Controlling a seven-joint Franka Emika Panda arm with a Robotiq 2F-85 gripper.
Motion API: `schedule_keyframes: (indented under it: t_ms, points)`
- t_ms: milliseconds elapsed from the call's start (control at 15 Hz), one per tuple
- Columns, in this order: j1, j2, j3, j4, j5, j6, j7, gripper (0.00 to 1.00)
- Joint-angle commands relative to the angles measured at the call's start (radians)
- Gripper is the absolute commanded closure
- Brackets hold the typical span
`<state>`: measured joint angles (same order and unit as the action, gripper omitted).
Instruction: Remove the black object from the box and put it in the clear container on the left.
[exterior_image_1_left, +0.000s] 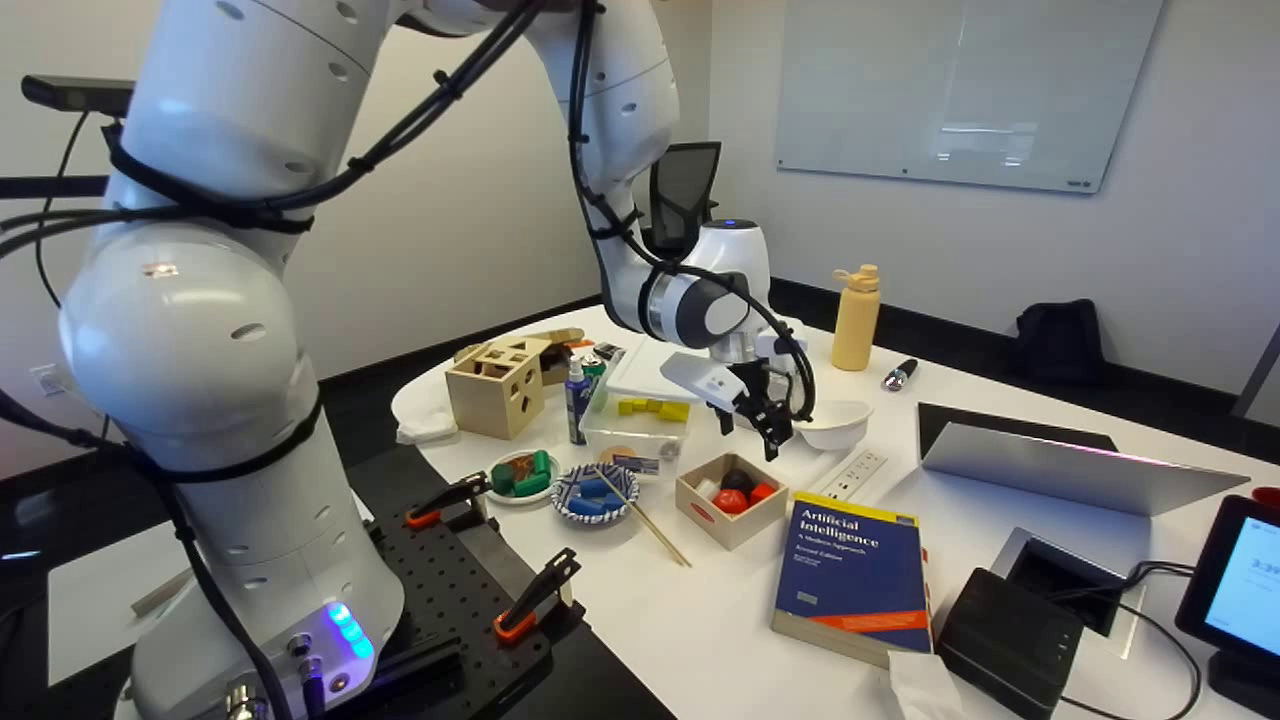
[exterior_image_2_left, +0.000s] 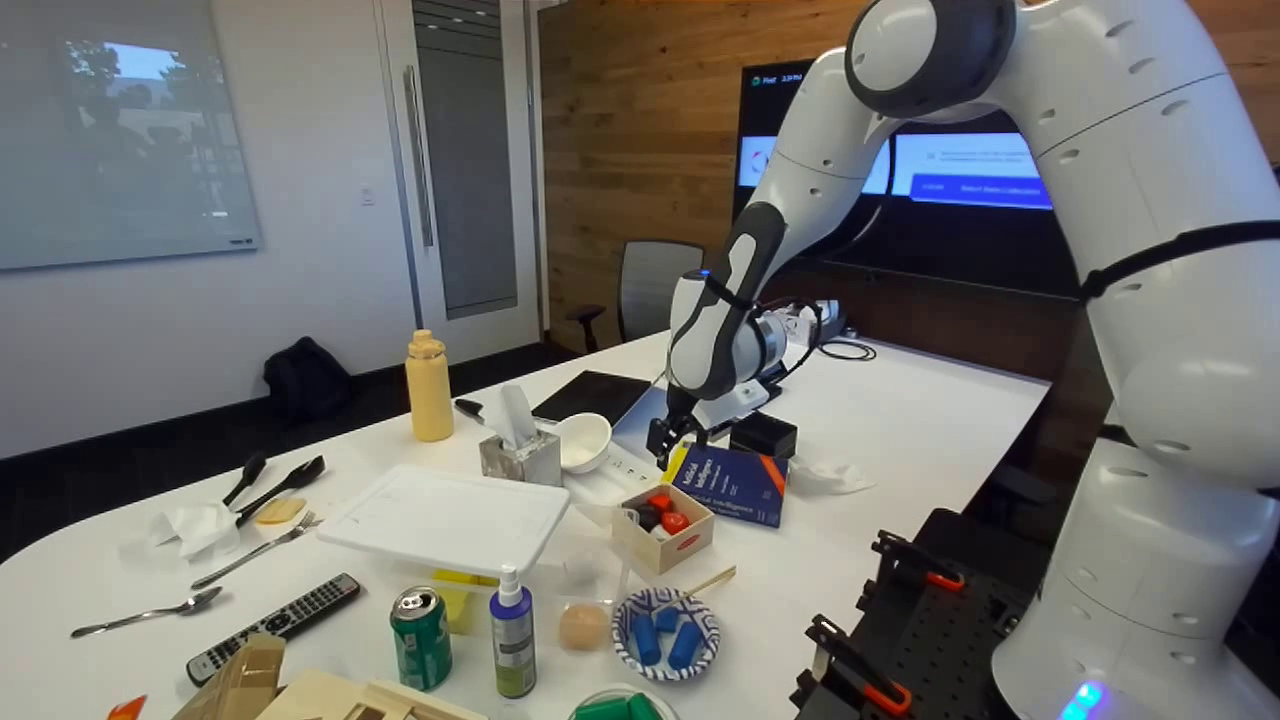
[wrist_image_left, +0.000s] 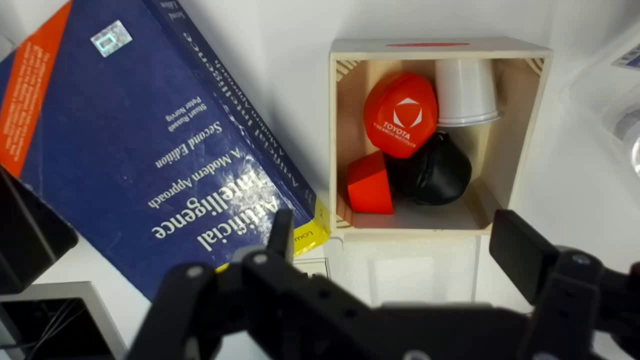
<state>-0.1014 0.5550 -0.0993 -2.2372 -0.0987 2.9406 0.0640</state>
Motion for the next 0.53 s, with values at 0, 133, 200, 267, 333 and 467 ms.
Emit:
schedule_keyframes:
  t_ms: [0, 133, 200, 267, 333, 467]
  points:
    - [-0.005, 0.07, 0.009, 0.064, 0.048, -0.004, -0.013, 0.0]
    - [-0.007, 0.102, 0.013, 0.086, 0.06, -0.003, -0.015, 0.0]
    - [-0.016, 0.12, 0.026, 0.098, 0.072, -0.004, -0.019, 0.0]
    - [-0.019, 0.133, 0.033, 0.108, 0.079, -0.004, -0.019, 0.0]
    - [-0.03, 0.148, 0.049, 0.119, 0.089, -0.002, -0.024, 0.0]
    - [-0.038, 0.176, 0.068, 0.141, 0.105, -0.003, -0.028, 0.0]
